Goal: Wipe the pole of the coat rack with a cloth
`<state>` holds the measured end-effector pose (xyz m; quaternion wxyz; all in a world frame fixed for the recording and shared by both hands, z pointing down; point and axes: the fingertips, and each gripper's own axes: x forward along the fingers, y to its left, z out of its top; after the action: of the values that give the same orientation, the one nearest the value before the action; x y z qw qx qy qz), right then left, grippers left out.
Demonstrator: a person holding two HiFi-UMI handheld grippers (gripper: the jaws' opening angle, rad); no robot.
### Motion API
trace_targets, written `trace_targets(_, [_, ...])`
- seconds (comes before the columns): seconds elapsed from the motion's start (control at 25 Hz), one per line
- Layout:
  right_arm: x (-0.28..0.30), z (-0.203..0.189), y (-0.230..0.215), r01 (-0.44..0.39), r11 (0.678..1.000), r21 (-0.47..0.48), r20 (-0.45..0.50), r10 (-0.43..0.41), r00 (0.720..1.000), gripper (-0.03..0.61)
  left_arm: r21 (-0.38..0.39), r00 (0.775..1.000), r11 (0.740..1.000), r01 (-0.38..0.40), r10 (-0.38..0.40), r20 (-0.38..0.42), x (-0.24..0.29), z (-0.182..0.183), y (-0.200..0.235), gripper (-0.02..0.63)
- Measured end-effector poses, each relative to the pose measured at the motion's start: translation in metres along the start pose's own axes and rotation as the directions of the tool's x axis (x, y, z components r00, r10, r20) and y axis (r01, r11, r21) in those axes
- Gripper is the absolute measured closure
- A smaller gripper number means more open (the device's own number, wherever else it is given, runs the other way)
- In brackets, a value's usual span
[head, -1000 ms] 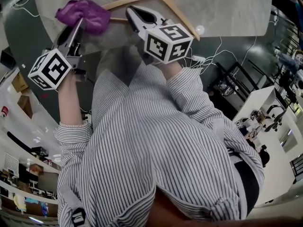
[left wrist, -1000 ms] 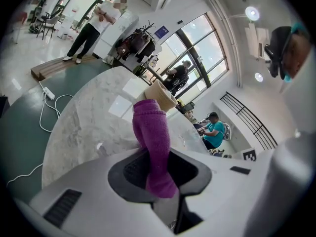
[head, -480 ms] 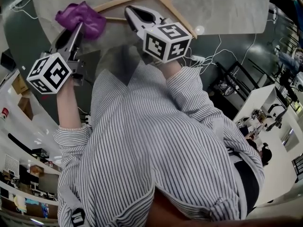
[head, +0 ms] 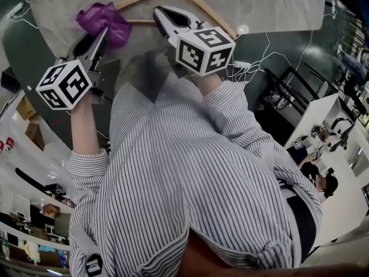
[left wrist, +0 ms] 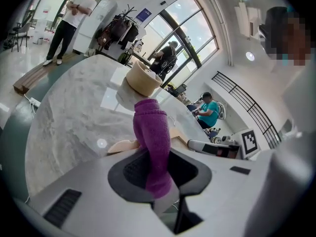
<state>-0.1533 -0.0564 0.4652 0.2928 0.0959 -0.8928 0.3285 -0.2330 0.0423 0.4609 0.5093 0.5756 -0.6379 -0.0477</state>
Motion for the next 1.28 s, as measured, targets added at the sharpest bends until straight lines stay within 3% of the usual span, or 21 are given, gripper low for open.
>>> trace_targets(0.52, [-0.028,-0.008,-0.033,0.056,0.996,0.066,0.032,-0.058,0.998,0.562,0.045,0.993,0.997,0.064,-0.059,-0.106,0.039,-0.016,-0.030,0.515])
trace_targets(1.28, [-0.061,-0.013,-0.067,0.148,0.973,0.175,0.095,-0.166,0.982,0.563,0.126,0.955,0.976,0.177,-0.139,-0.263,0.078,-0.025,-0.068,0.515])
